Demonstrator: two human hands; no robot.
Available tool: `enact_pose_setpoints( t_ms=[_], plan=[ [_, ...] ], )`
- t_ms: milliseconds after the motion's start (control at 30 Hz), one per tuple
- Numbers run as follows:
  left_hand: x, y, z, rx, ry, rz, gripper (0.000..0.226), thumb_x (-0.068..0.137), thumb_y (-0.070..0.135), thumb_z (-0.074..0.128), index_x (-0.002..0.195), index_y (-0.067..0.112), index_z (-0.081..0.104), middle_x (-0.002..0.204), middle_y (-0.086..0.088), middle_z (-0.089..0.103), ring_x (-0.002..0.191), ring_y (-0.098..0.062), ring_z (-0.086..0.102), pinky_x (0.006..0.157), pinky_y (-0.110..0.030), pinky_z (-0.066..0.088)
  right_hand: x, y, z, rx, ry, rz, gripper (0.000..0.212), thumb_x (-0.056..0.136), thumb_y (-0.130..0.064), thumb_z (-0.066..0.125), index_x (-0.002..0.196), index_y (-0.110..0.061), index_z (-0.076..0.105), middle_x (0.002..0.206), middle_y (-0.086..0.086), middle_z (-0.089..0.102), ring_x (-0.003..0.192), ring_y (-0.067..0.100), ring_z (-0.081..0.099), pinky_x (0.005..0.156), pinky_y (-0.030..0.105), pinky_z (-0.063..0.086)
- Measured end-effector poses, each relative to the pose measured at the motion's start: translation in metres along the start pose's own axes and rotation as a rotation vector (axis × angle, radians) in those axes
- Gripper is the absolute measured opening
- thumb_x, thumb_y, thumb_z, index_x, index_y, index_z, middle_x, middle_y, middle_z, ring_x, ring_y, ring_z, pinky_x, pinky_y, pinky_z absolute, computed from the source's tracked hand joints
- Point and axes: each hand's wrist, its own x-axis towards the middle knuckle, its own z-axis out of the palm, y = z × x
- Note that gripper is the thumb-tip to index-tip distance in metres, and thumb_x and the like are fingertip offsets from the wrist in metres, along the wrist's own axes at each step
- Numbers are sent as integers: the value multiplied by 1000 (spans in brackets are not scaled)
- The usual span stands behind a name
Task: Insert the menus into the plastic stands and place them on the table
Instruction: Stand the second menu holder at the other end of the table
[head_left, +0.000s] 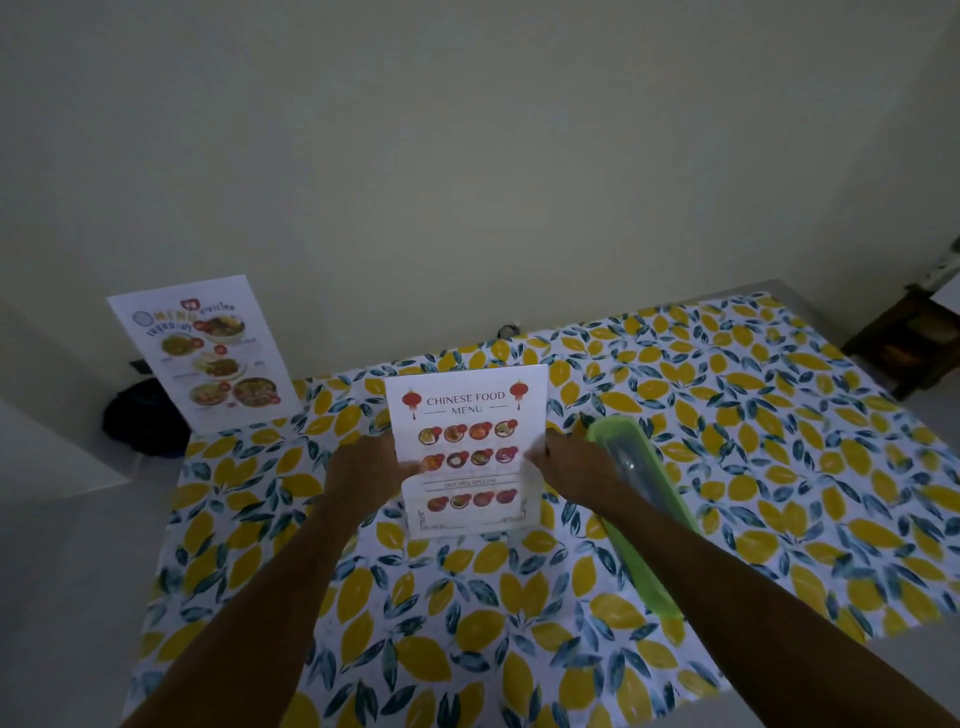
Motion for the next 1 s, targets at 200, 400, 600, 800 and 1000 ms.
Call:
enact_pose_setpoints(
  t_ms=[200,400,600,800,1000],
  plan=[
    [16,23,-35,30,100,91,56,79,68,63,118,27,66,104,3,76,81,-17,72,59,-25,49,8,10,-38,56,68,-7,33,96,-53,46,93,-21,54,100,6,71,93,29,67,79,40,54],
    [36,65,-78,-6,214,159,57,80,66,65,123,29,66,111,3,75,86,-20,73,62,-25,47,18,24,-95,29,183,13,46,96,-56,41,105,-13,56,101,7,69,91,30,67,73,39,55],
    [51,120,-105,15,292,233,59,79,72,61,121,31,65,106,3,76,80,-21,72,65,-27,50,11,59,-145,9,295,45,45,96,-57,39,103,-15,56,97,7,69,83,28,66,70,41,56],
    [53,198,-107,-11,312,274,57,77,71,64,118,31,67,100,6,77,75,-17,71,63,-26,50,-2,125,-186,-10,341,71,42,96,-57,41,100,-17,55,98,6,69,85,27,65,69,40,56],
    [50,294,-92,1,338,290,59,77,74,60,118,32,66,98,4,76,78,-21,71,67,-29,52,-15,215,-225,-48,375,64,45,96,-57,39,104,-15,55,97,6,69,81,26,66,68,41,57]
  ],
)
